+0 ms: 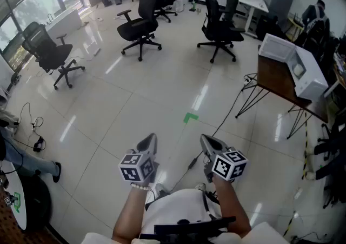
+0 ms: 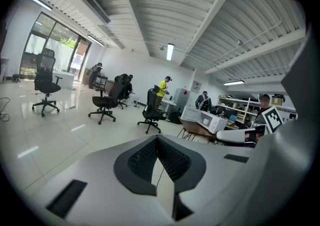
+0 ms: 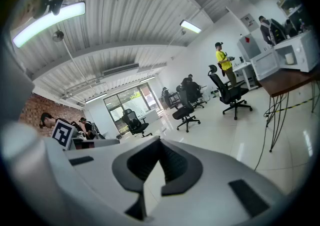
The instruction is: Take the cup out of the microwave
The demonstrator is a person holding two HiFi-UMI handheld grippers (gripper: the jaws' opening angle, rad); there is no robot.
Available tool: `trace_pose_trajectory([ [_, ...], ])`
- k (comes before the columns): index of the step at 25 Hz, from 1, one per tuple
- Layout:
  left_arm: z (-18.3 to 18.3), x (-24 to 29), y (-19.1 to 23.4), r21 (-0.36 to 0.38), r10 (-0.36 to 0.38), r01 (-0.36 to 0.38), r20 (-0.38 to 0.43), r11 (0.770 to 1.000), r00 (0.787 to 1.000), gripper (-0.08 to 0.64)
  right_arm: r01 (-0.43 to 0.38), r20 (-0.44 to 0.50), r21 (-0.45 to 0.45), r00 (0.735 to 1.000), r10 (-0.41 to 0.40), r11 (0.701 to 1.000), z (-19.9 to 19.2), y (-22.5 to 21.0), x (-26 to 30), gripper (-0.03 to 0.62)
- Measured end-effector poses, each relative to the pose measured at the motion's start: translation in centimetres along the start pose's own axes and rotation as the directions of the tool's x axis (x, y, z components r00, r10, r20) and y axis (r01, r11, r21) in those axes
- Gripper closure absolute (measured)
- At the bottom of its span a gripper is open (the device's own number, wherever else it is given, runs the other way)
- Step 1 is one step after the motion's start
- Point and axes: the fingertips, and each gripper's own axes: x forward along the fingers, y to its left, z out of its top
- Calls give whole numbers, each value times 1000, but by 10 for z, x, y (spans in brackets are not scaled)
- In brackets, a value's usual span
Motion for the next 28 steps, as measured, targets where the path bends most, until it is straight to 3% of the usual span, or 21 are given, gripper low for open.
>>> trace_pose_trajectory([
  [13,-18,51,-85,38,-84,85,-37,996,996,557,85,43,33,995,-86,996,12,-71,-67,584],
  [28,-47,127,-201,88,-202,210,-90,974,975,557,176,91,76,979,-182,982,26,-167,-144,584],
])
